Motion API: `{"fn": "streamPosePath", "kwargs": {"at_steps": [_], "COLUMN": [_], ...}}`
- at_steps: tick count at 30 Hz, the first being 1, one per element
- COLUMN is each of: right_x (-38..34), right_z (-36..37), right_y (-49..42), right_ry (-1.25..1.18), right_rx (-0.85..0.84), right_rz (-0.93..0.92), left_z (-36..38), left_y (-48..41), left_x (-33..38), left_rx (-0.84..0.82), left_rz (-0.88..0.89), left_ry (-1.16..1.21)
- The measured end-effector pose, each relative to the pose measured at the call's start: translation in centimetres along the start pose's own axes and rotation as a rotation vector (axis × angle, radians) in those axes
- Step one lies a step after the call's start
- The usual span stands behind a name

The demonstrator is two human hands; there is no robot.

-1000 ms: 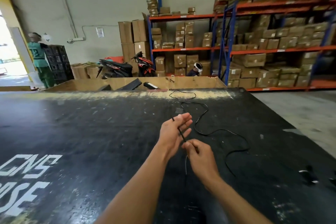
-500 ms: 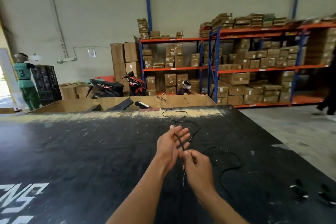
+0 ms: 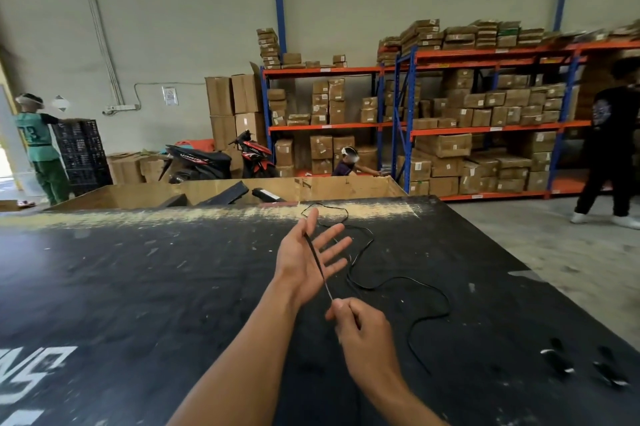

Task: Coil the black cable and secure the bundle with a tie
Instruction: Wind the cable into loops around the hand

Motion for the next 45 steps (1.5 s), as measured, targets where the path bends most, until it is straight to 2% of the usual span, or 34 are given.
{"fn": "streamPosePath", "kwargs": {"at_steps": [5, 10, 15, 22, 27, 31, 36, 39, 45], "right_x": [2.6, 3.6, 3.4, 3.9, 4.6, 4.8, 6.2, 7.5, 6.5], "right_z": [0.1, -1.1, -1.9, -3.4, -3.0, -3.2, -2.9, -3.6, -6.8], "right_y": [1.4, 1.3, 1.5, 0.6, 0.9, 0.9, 0.9, 0.4, -5.0], "right_ry": [-0.033, -0.014, -0.078, -0.150, -0.128, -0.116, -0.097, 0.153, 1.003], "right_rx": [-0.192, -0.231, -0.165, -0.033, -0.060, -0.063, -0.197, -0.303, -0.567], "right_rz": [0.096, 0.076, 0.025, 0.052, 0.073, 0.084, 0.106, 0.090, -0.063], "left_z": [0.6, 0.4, -0.9, -1.3, -0.6, -0.4, 0.0, 0.4, 0.4], "left_y": [-0.3, 0.5, 0.9, 1.5, 1.2, 1.5, 2.3, 3.3, 5.5], "left_x": [0.6, 0.7, 1.3, 1.1, 0.6, 0.4, -0.2, -0.3, -0.7], "left_rx": [-0.177, -0.331, -0.316, -0.299, -0.294, -0.345, -0.446, -0.542, -0.634], "left_rz": [-0.025, -0.093, -0.113, -0.145, -0.121, -0.168, -0.253, -0.342, -0.543], "left_ry": [0.165, 0.139, 0.102, 0.066, 0.081, 0.072, 0.096, 0.107, 0.011]}}
Point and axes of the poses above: each hand's wrist, its own y-axis away from the middle knuckle, its own z-axis out of the palm, x = y × z, the point moved 3 cm from there along -y, towards the middle knuckle, and after that the axes turned 10 degrees about -x, right-handed, at the moved point
